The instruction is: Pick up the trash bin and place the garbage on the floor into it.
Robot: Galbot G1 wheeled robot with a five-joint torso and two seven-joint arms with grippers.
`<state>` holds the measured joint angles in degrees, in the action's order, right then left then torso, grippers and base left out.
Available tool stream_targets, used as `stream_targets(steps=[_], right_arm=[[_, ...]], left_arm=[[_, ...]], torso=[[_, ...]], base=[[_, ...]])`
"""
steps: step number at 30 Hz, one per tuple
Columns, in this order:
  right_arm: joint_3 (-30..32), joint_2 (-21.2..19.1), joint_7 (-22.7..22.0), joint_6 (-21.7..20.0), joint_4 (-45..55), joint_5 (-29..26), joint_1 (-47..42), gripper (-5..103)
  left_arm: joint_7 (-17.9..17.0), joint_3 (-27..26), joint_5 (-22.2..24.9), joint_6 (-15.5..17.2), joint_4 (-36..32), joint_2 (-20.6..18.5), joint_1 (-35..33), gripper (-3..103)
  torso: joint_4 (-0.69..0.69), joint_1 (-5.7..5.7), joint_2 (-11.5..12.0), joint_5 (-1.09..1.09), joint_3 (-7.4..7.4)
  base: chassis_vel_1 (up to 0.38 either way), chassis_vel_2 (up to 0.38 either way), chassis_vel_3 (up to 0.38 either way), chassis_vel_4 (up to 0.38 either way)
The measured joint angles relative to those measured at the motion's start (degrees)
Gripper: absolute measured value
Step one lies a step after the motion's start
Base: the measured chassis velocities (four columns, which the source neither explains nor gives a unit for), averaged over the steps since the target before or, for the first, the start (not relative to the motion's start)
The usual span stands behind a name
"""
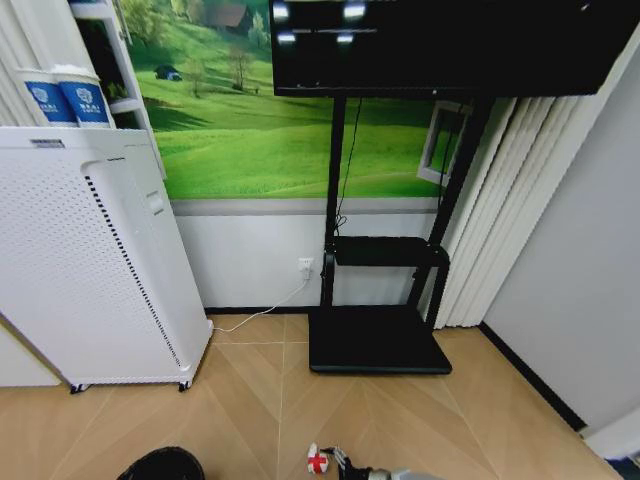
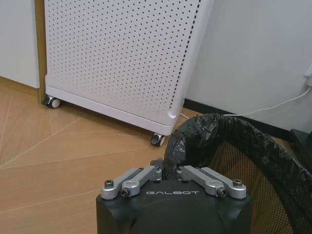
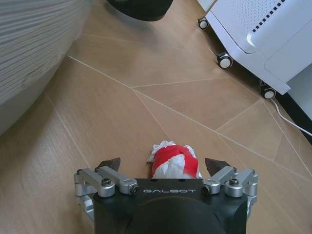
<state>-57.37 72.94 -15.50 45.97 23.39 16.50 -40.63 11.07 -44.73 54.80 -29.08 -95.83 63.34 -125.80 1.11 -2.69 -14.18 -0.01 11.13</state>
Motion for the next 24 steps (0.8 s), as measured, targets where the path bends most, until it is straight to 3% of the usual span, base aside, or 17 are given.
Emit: stream_targets(steps=[4, 5, 7, 14, 15, 18, 20, 24], right_arm=[[-0.12, 0.49, 0.01, -0.02, -0.46, 0.02, 0.54, 95], [-0.20, 0.56, 0.07, -0.05, -0.68, -0.03, 0.78, 86], [-0.20, 0.59, 0.09, -0.06, -0.71, -0.14, 0.84, 86], [0.29, 0.68, 0.61, -0.07, -1.69, -1.05, 0.80, 54], [0.29, 0.68, 0.61, -0.07, -1.69, -1.05, 0.80, 54], [0.65, 0.66, 0.70, -0.07, -1.86, -1.61, 0.49, 37], [0.73, 0.66, 0.74, -0.07, -1.86, -1.76, 0.46, 37], [1.33, 0.04, 0.80, -0.07, -1.29, -2.13, 0.38, 24]], left_arm=[[0.28, -0.02, 0.20, -0.23, 0.03, 0.25, -0.23, 6], [0.40, -0.02, 0.20, -0.34, 0.04, 0.42, -0.34, 6], [0.40, -0.02, 0.20, -0.37, 0.05, 0.50, -0.34, 6], [0.28, -0.03, 0.23, -0.30, -0.86, 1.13, -0.06, 6], [0.28, -0.03, 0.23, -0.30, -0.86, 1.13, -0.06, 6], [0.19, 0.00, 0.00, -0.21, -1.67, 1.44, -0.41, 6], [0.19, 0.00, -0.02, -0.21, -1.72, 1.46, -0.51, 6], [0.21, -0.29, -0.13, -0.26, -1.66, 1.46, -0.78, 6]], torso=[[0.00, 0.00, 0.00, 0.01, 0.00], [-0.01, 0.00, 0.00, 0.00, 0.00], [-0.01, 0.00, 0.00, 0.00, 0.00], [0.00, 0.00, 0.00, 0.01, 0.00], [0.00, 0.00, 0.00, 0.01, 0.00], [0.00, 0.00, 0.00, 0.01, 0.00], [0.00, 0.00, 0.00, 0.01, 0.00], [-0.01, 0.00, 0.00, 0.01, 0.00]], base=[[0.000, 0.000, 0.000, 0.000], [0.000, 0.000, 0.000, 0.000], [0.000, 0.000, 0.000, 0.000], [0.000, 0.000, 0.000, 0.000], [0.000, 0.000, 0.000, 0.000], [0.000, 0.000, 0.000, 0.000], [0.000, 0.000, 0.000, 0.000], [0.000, 0.000, 0.000, 0.000]])
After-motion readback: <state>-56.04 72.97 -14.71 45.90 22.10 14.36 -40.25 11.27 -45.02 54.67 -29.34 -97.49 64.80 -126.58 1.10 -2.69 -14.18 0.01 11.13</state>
